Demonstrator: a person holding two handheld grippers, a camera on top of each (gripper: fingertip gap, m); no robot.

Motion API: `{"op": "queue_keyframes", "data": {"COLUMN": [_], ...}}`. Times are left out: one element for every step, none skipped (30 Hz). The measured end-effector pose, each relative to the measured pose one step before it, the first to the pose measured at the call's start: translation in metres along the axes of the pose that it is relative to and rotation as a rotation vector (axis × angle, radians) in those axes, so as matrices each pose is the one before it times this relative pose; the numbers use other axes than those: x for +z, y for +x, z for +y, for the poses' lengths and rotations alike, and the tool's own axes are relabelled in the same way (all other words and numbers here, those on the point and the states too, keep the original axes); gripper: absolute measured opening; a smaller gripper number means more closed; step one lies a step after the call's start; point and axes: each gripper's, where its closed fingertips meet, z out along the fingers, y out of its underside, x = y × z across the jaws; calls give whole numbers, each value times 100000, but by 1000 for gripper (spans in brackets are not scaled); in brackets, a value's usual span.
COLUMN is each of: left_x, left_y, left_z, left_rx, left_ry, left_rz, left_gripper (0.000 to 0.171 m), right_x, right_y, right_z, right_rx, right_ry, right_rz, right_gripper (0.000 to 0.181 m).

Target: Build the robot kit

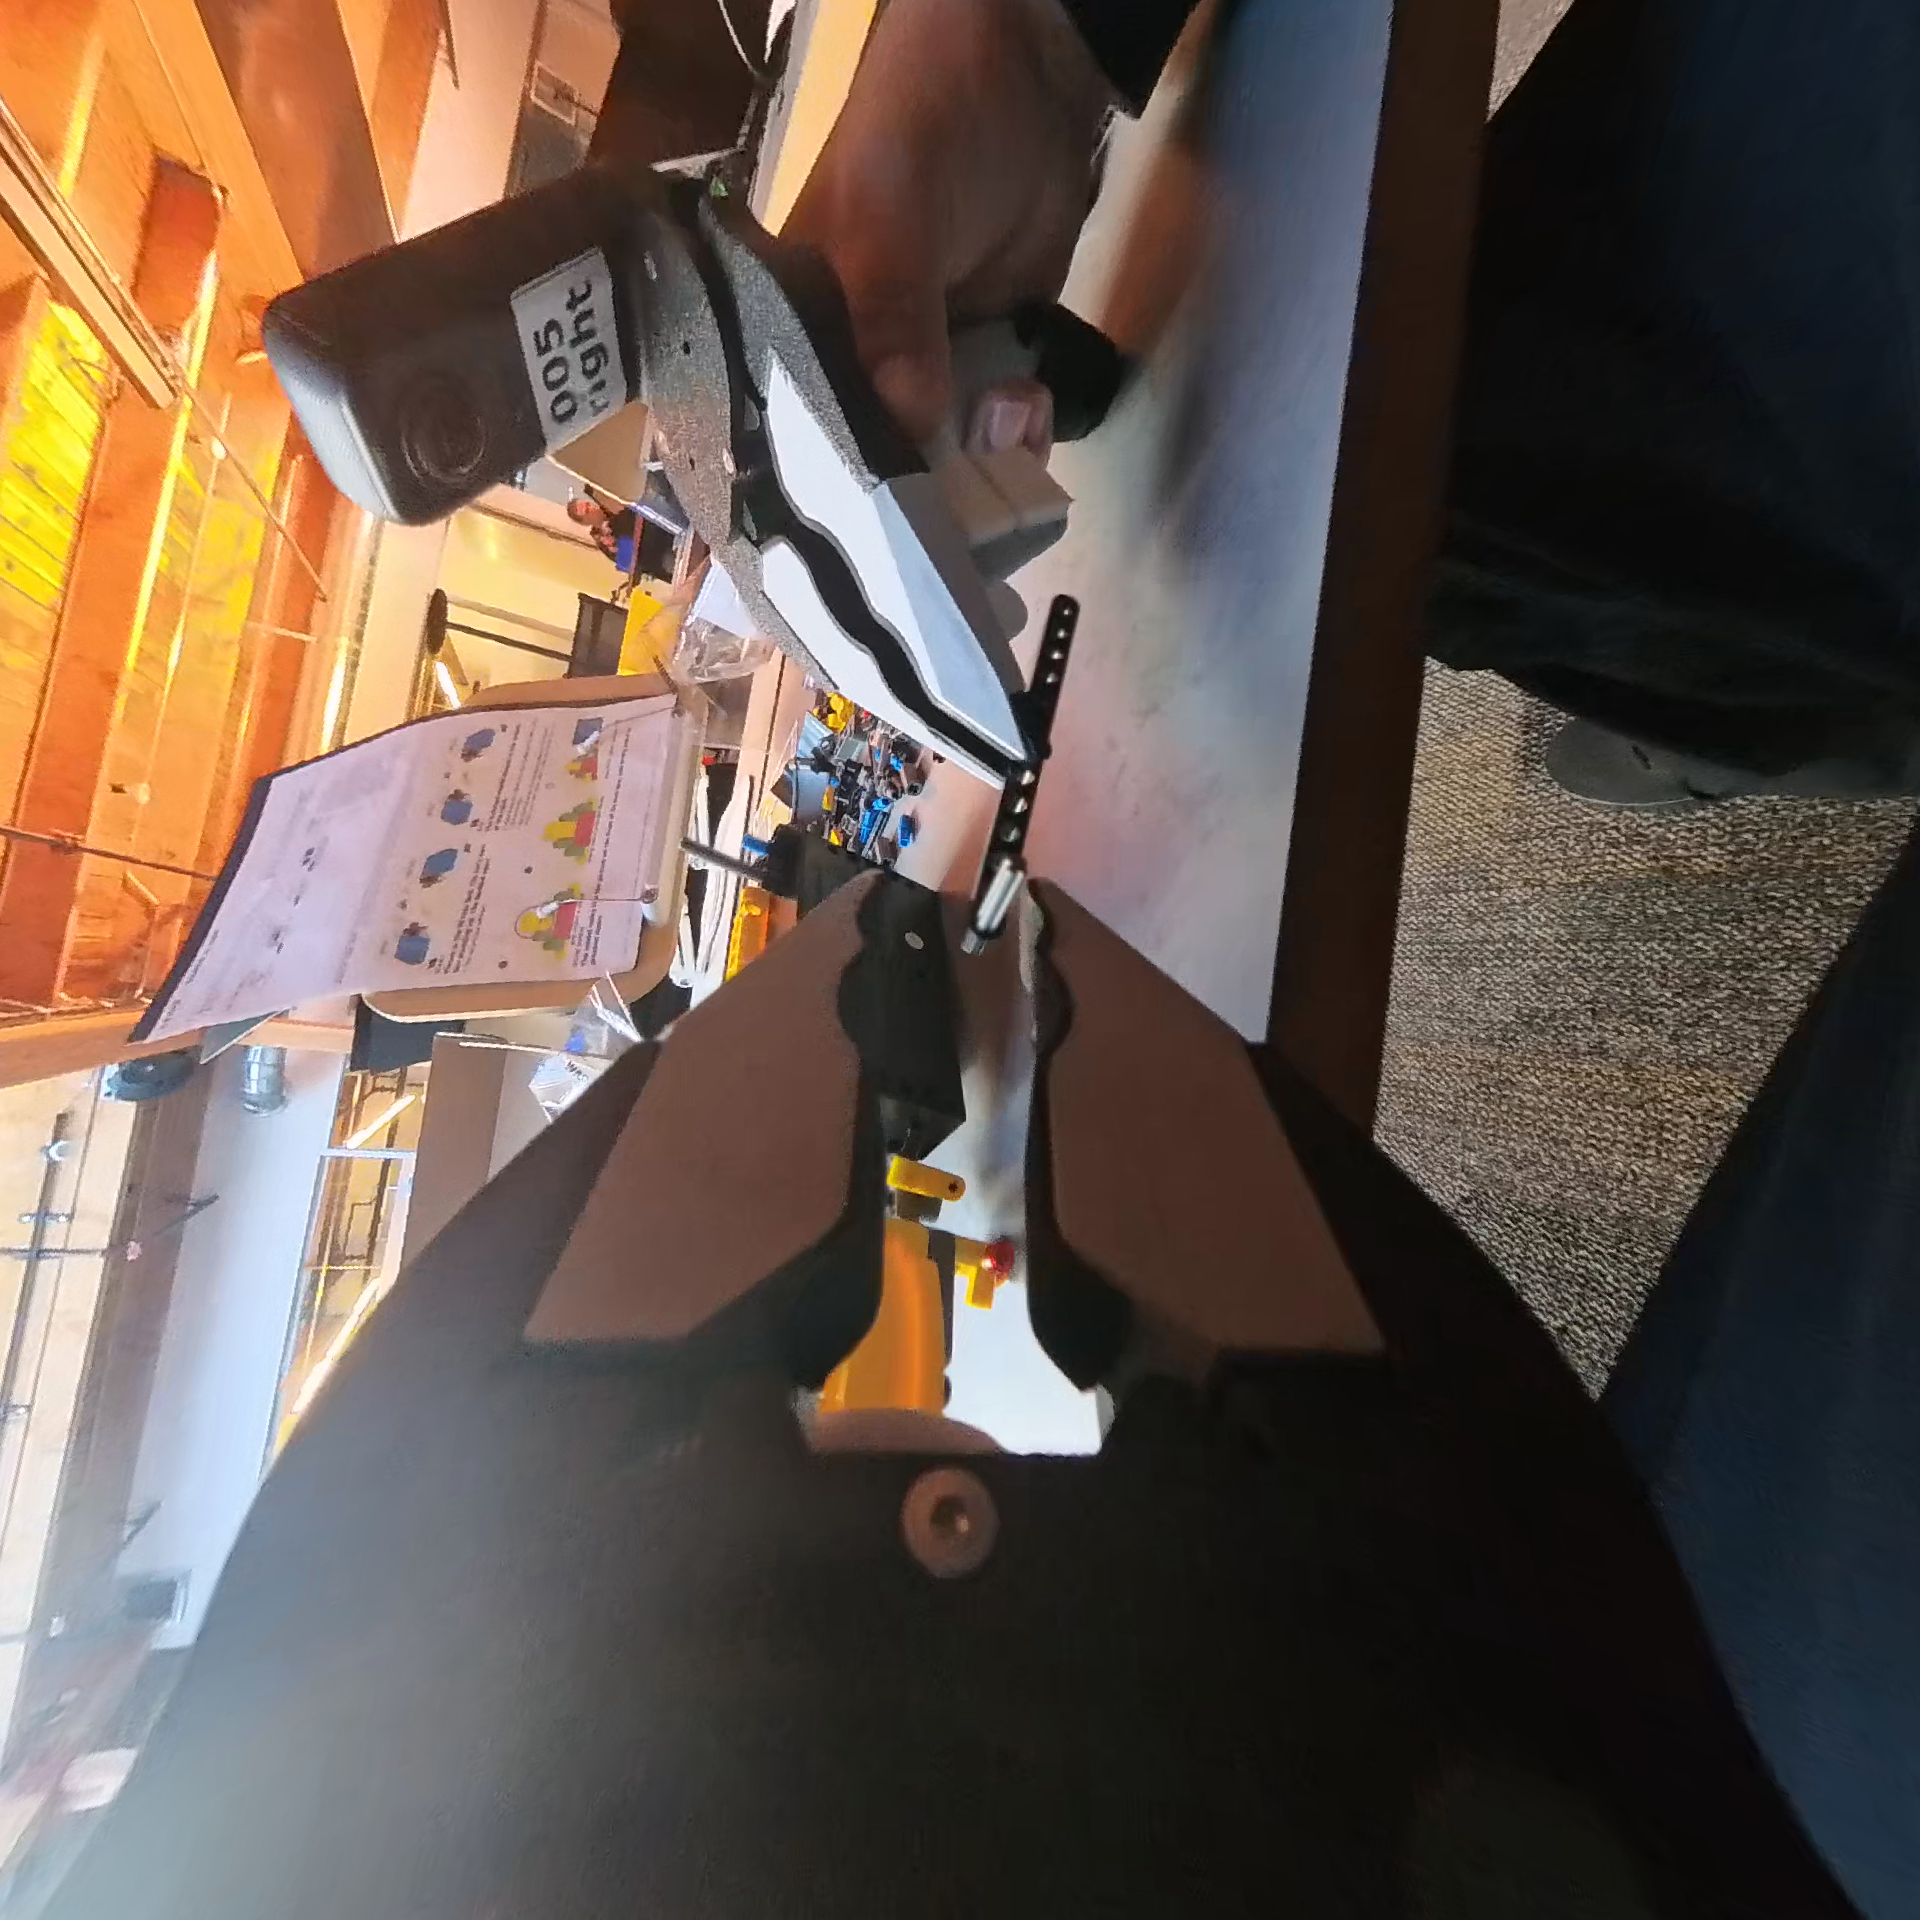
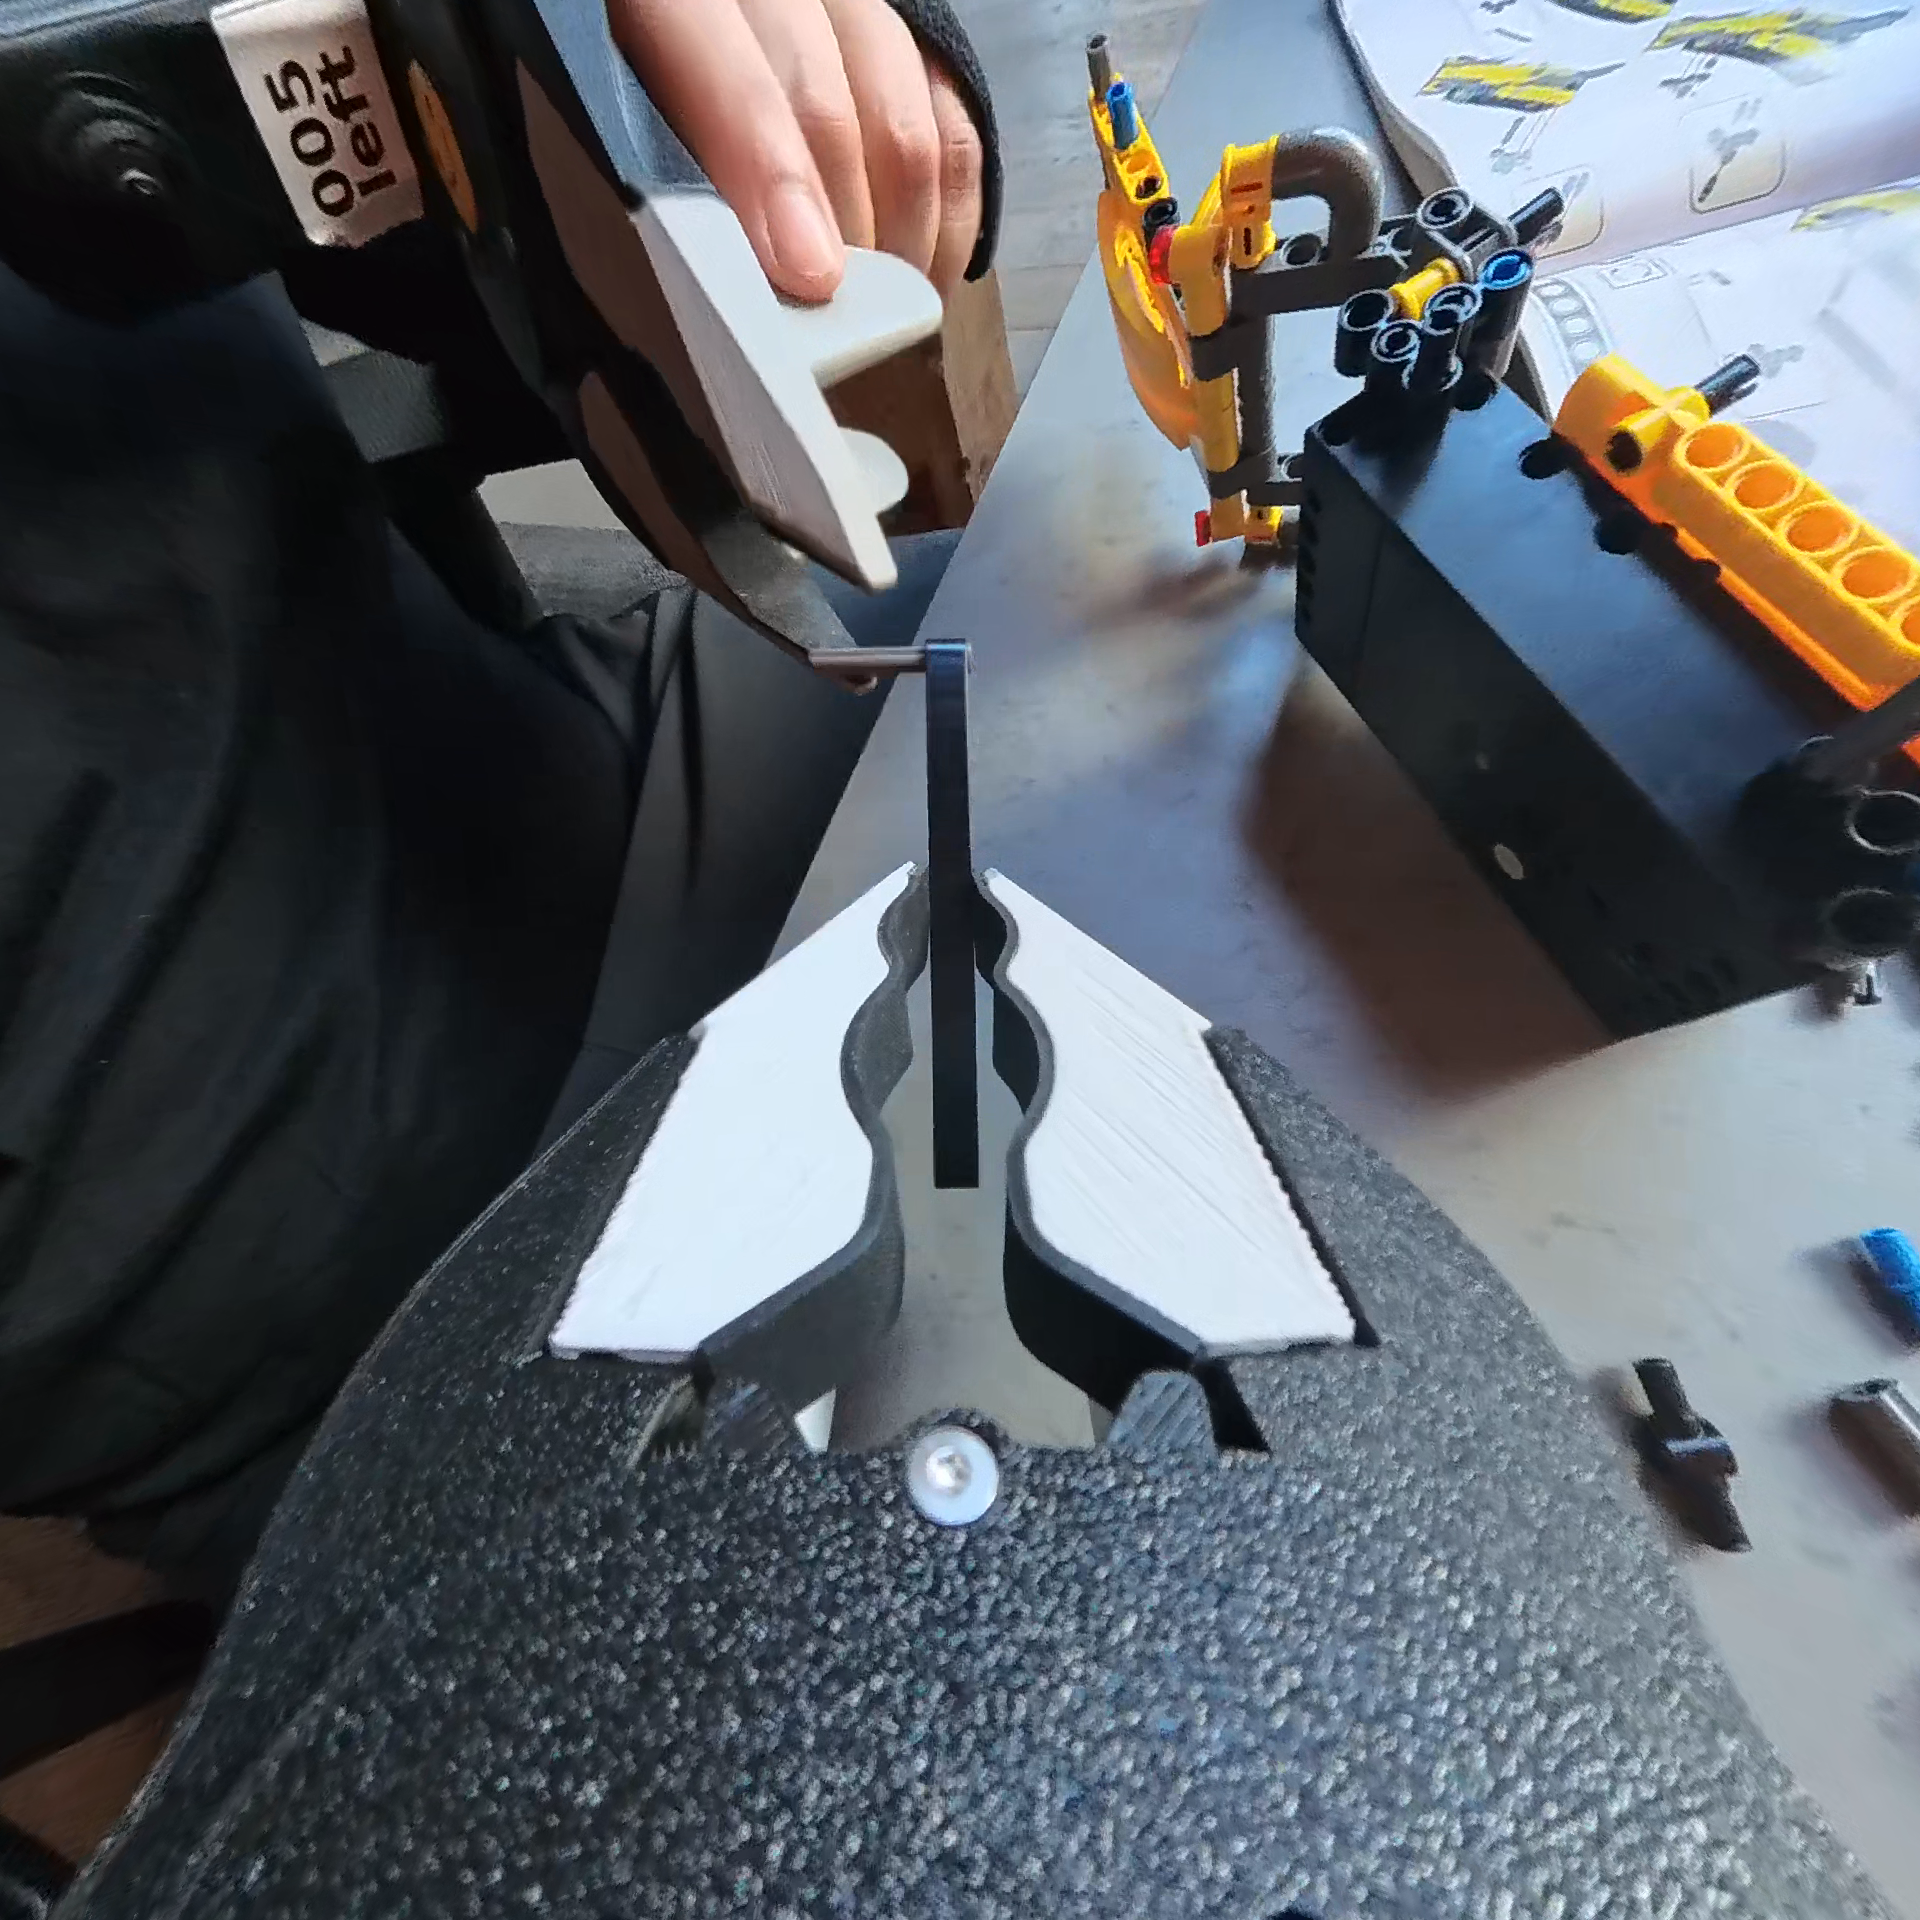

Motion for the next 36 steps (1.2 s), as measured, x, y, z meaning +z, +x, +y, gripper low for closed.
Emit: {"op": "queue_keyframes", "data": {"left_x": [33, 20, 8, 10, 14, 23, 35, 42, 61, 55, 49, 37, 61, 92, 129, 177, 153, 85, 50, 64, 56, 28, 19, 39, 63, 103, 114, 85, 57, 44, -18, -37, -36, -58, -30, -8], "left_y": [165, 157, 88, -19, -29, 86, 135, 105, 87, 33, -13, -95, -222, -191, 18, 102, 80, 96, 22, -18, -33, -98, -201, -141, -183, -197, -116, -90, -124, -54, -60, -19, -20, -40, 35, 36], "left_z": [12, -2, -50, -63, -54, 1, 37, 41, 37, -36, -21, 46, 135, 155, 147, 226, 242, 99, 48, 96, 72, 32, -19, 16, 72, 234, 320, 241, 264, 210, 58, -45, -28, -65, -31, -16], "left_rx": [-220, -446, -358, -533, -736, -468, 11, 328, 124, -334, -410, -780, -1571, -3103, -4672, -5038, -3942, -2674, -2673, -3317, -3989, -4433, -4420, -4485, -4001, -3522, -3069, -2493, -2634, -2584, -2560, -2421, -2152, -1507, -1454, -1267], "left_ry": [195, 341, 508, 515, 391, 190, 107, -5, 50, 243, 182, -62, -449, -470, -254, -675, -954, -47, 3, -236, 47, 305, 525, 213, 42, -858, -1291, -794, -1160, -1035, -245, 249, 46, 330, 165, 102], "left_rz": [1150, 1032, 614, -31, -33, 658, 873, 490, 392, 162, 53, -344, -901, -213, 1678, 2339, 1844, 1378, 837, 890, 1197, 1127, 588, 1015, 674, 358, 637, 522, 143, 533, 366, 460, 454, 152, 708, 569], "left_gripper": [16, 14, 14, 17, 20, 20, 17, 10, 2, 2, 2, 2, 2, 1, 1, 1, 1, 1, 1, 1, 1, 1, 1, 1, 1, 1, 1, 1, 1, 1, 1, 1, 1, 1, 1, 1], "right_x": [-40, -42, -46, -25, 3, 9, 37, 33, 36, 19, -28, -49, -74, -39, 30, 105, 161, 190, 215, 225, 184, 127, 68, 32, 36, 56, 77, 70, 29, 21, 58, 100, 66, 43, 17, -47], "right_y": [-114, -83, -13, 43, 13, -8, -16, -24, -16, 24, 27, 29, 81, 126, 152, 203, 257, 259, 176, 241, 241, 123, 62, 47, 36, -29, 82, 87, 55, 165, 188, 34, -116, 78, 115, 56], "right_z": [-91, -62, -25, 0, 3, 7, 36, 26, 57, 65, 24, -35, -64, 0, 129, 225, 226, 229, 241, 247, 203, 73, -80, -144, -100, -11, 79, 73, -10, -34, 31, 113, -2, 60, 89, 23], "right_rx": [482, 653, 716, 549, 285, 91, 7, -34, 9, 87, 252, 433, 554, 656, 789, 769, 169, -669, -1156, -1629, -2528, -3586, -4398, -4618, -3895, -2580, -1557, -1155, -1421, -1951, -2270, -2621, -2940, -2639, -2119, -697], "right_ry": [579, 513, 285, 68, -5, -132, -277, -265, -371, -384, -49, 368, 564, 179, -670, -1506, -1811, -1899, -2106, -2174, -1926, -1101, -140, 329, 114, -373, -844, -808, -339, -155, -678, -1260, -406, -602, -567, -226], "right_rz": [-867, -895, -608, -161, -206, -260, -195, -259, -218, 31, -173, -208, -58, 91, 220, 692, 1547, 2103, 2021, 2876, 3314, 3107, 3069, 3164, 2786, 1864, 2083, 2143, 2163, 3165, 3225, 2313, 1252, 2094, 1749, 648], "right_gripper": [7, 7, 7, 7, 7, 7, 7, 7, 7, 7, 7, 7, 7, 8, 8, 9, 9, 9, 11, 18, 22, 25, 29, 31, 31, 31, 31, 32, 33, 32, 30, 25, 19, 9, 9, 8]}}
